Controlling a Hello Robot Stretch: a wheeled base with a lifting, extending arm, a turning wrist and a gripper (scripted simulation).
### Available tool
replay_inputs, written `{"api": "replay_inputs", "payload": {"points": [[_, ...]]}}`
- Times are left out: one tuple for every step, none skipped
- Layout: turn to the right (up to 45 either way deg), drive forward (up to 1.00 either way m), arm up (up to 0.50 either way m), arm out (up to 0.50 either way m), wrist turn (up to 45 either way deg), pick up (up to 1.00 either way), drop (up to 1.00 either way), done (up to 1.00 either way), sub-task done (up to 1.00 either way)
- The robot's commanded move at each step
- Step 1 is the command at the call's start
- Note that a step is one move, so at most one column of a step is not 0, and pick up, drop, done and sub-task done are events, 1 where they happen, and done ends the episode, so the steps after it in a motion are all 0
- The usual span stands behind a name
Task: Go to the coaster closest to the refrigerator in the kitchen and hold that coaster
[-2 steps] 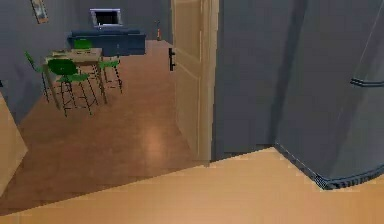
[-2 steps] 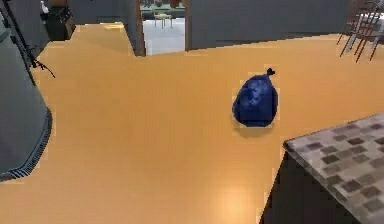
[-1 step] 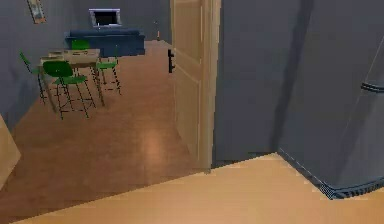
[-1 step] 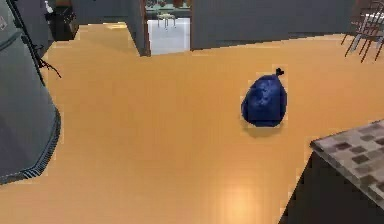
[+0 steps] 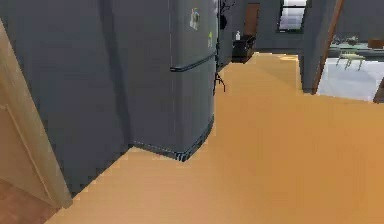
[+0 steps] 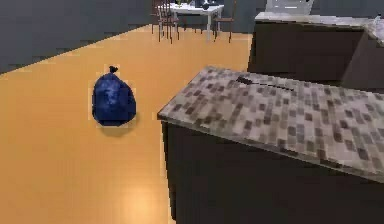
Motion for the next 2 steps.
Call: {"api": "replay_inputs", "payload": {"points": [[45.0, 0.00, 0.00, 0.00, 0.0, 0.00, 0.00, 0.00, 0.00], [9.0, 0.00, 0.00, 0.00, 0.0, 0.00, 0.00, 0.00, 0.00]]}}
